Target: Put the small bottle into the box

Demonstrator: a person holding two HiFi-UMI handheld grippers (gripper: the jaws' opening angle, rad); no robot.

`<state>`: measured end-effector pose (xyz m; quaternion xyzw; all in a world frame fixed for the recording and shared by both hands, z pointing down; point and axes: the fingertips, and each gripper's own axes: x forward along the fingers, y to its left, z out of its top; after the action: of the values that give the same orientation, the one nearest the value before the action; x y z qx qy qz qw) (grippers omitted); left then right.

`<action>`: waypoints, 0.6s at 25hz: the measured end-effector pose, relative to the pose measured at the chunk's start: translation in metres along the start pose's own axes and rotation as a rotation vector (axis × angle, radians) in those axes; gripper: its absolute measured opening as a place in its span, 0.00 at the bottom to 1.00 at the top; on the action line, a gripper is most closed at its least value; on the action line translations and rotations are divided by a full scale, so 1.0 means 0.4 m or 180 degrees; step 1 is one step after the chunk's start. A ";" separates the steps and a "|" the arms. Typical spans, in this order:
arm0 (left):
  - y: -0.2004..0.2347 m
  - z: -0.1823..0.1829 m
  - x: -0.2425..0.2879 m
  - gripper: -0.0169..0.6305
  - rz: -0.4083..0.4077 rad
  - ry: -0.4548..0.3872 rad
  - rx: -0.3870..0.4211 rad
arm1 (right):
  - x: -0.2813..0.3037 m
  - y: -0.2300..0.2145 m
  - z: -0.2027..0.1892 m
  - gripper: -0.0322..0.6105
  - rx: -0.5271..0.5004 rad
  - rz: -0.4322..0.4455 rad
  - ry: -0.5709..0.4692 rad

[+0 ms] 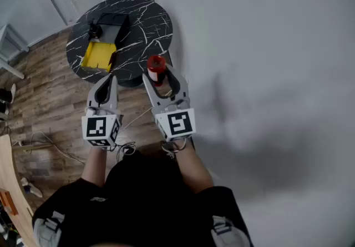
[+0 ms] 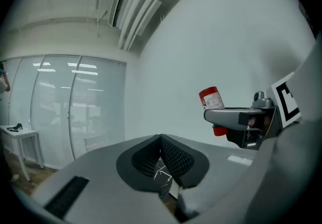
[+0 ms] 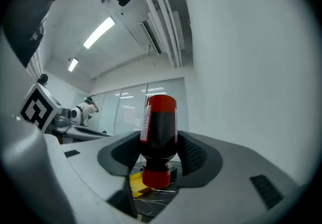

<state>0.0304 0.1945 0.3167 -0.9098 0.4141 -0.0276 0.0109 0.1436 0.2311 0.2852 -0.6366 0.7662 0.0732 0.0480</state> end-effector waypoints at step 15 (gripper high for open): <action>0.130 -0.053 -0.004 0.03 -0.0365 0.0099 0.0037 | 0.104 0.094 -0.058 0.38 0.0065 -0.0324 0.0065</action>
<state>-0.0113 0.1616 0.3357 -0.9313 0.3613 -0.0448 0.0082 0.0995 0.1933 0.3029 -0.6750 0.7340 0.0564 0.0504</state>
